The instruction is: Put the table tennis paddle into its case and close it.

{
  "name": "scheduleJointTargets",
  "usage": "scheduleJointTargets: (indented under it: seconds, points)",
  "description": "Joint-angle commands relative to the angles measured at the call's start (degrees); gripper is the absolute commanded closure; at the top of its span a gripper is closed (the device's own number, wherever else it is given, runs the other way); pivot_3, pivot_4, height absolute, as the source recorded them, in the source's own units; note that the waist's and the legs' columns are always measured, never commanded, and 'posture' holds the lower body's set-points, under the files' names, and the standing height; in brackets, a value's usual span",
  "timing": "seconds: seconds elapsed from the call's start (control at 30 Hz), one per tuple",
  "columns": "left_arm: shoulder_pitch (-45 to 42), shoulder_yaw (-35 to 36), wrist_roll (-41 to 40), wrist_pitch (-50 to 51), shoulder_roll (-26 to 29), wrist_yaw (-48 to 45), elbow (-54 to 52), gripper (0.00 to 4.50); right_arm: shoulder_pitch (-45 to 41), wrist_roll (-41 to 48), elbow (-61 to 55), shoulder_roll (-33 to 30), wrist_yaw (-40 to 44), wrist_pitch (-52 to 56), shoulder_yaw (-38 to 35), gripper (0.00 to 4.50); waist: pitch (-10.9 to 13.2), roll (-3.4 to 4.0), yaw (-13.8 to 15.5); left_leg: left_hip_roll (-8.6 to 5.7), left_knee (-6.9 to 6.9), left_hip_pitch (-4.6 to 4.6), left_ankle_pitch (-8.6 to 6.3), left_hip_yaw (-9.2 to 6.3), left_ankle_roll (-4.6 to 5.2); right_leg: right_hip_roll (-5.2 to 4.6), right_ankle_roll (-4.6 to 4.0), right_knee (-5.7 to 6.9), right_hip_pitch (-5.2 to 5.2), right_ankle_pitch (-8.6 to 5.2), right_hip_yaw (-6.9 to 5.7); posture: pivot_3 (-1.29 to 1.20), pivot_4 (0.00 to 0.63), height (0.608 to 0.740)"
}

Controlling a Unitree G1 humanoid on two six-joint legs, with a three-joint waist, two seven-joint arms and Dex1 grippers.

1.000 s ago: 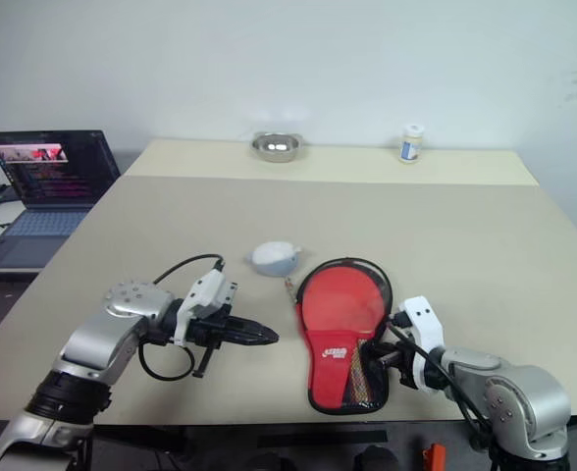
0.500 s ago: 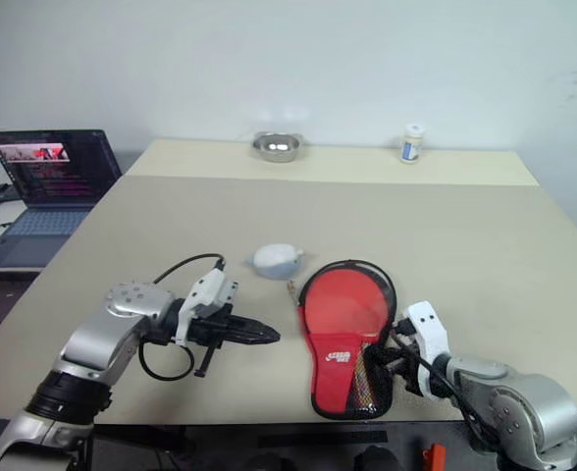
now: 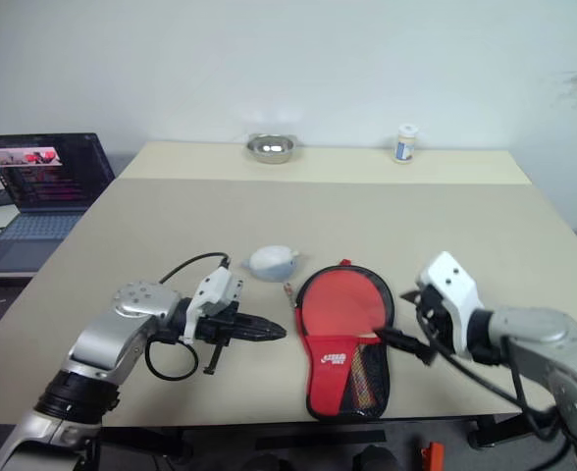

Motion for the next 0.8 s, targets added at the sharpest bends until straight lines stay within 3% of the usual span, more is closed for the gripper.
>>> scheduleJointTargets:
  seconds: [0.03,0.23,0.3,0.37,0.57,0.7,0.8]
  points:
    - [-1.03,2.16,-0.11,0.44,0.23,2.42,0.07,4.5,-3.35,-4.42,6.43,4.64,-2.1,-6.22,7.31,0.05,0.0,0.0,0.0,-0.01,0.0,-0.05,0.0,-0.01,0.0,0.01,-0.06,0.0,-0.04,0.03,-0.01,0.0,0.15,0.74]
    - [0.16,5.43,0.36,2.36,2.53,7.42,-0.93,4.5,-0.18,-13.62,15.91,14.14,-4.25,-18.65,19.33,0.05,0.0,-0.01,0.06,-0.1,0.03,-0.22,0.0,0.03,0.0,-0.02,-0.21,0.01,-0.15,0.14,-0.02,0.0,0.15,0.74]
    - [0.92,5.66,0.63,2.13,3.05,8.24,-1.63,4.14,2.69,-17.28,19.86,15.57,-4.41,-23.82,21.62,0.0,0.0,-0.01,0.17,-0.11,0.03,-0.21,0.0,0.03,0.0,-0.04,-0.2,0.0,-0.13,0.14,-0.04,0.0,0.15,0.74]
    - [0.66,6.47,-0.12,3.81,2.4,10.07,-2.15,3.61,4.35,-20.18,22.36,16.16,-4.67,-27.15,23.15,0.0,0.01,-0.02,0.35,-0.16,0.05,-0.2,0.0,0.04,0.0,-0.09,-0.19,0.0,-0.11,0.14,-0.04,0.0,0.15,0.74]
    - [-4.53,7.89,2.52,2.84,-0.55,17.9,3.34,1.41,3.56,-23.21,24.51,18.46,-4.58,-29.91,24.4,0.0,-0.01,-0.06,0.34,-0.14,0.14,-0.01,0.02,0.04,-0.02,-0.08,-0.14,0.16,0.01,0.17,-0.03,0.0,0.15,0.74]
    - [-13.66,6.32,7.81,-1.88,-3.66,23.28,17.15,0.03,0.83,-25.04,25.77,20.08,-4.46,-29.91,25.31,0.0,-0.01,-0.06,0.26,-0.11,0.13,0.05,0.04,0.04,-0.04,0.01,-0.16,0.21,0.02,0.17,-0.03,0.0,0.15,0.74]
    - [-17.52,5.35,9.76,-4.32,-4.97,22.95,23.56,0.03,0.52,-25.92,25.76,20.47,-4.25,-29.67,25.69,0.0,-0.01,-0.06,0.23,-0.14,0.12,0.0,0.03,0.06,-0.04,0.0,-0.16,0.18,0.0,0.17,-0.03,0.0,0.15,0.74]
